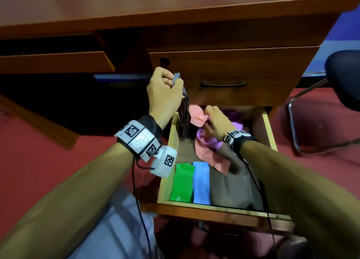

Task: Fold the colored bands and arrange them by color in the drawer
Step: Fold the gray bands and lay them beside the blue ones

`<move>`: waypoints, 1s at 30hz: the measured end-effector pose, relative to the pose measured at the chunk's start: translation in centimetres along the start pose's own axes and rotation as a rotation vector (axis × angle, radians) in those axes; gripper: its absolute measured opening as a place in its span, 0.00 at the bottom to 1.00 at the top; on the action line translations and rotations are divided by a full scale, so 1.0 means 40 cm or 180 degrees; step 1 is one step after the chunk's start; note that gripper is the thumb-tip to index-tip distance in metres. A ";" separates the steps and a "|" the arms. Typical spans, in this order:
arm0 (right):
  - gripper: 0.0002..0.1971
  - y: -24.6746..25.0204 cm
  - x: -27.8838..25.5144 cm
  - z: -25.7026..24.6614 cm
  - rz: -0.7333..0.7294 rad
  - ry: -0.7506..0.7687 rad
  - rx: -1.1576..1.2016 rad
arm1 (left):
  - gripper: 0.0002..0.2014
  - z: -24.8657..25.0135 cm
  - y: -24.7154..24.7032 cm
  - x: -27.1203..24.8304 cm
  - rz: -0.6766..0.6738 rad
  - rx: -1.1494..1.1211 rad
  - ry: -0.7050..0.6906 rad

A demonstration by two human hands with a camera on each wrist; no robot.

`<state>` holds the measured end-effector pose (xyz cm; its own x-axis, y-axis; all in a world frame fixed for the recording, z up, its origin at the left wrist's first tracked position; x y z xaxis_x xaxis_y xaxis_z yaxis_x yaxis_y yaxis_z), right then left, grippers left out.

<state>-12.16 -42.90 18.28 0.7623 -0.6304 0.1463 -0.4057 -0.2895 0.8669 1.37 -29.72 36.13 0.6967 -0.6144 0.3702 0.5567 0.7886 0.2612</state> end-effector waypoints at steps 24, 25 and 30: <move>0.36 -0.001 -0.120 0.103 -0.0527 -0.1679 -0.0335 | 0.06 0.015 -0.022 -0.026 -0.0044 -0.0121 0.0073; 0.38 -0.014 -0.120 0.121 -0.0520 -0.1892 -0.0116 | 0.05 0.012 -0.026 -0.025 -0.0066 -0.0102 0.0089; 0.24 -0.023 -0.113 0.136 -0.0291 -0.2055 -0.0105 | 0.03 -0.009 -0.036 -0.016 -0.0161 -0.0012 0.0102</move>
<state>-17.96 -43.69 14.22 0.3328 -0.9131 -0.2355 -0.3302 -0.3467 0.8779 0.29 -30.46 35.22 0.6818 -0.6540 0.3277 0.5932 0.7565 0.2755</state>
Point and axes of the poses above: each hand's wrist, its own x-axis towards the middle knuckle, its own y-axis out of the back of the hand, z = x × y, the point moved 9 cm from there along x, towards the middle knuckle
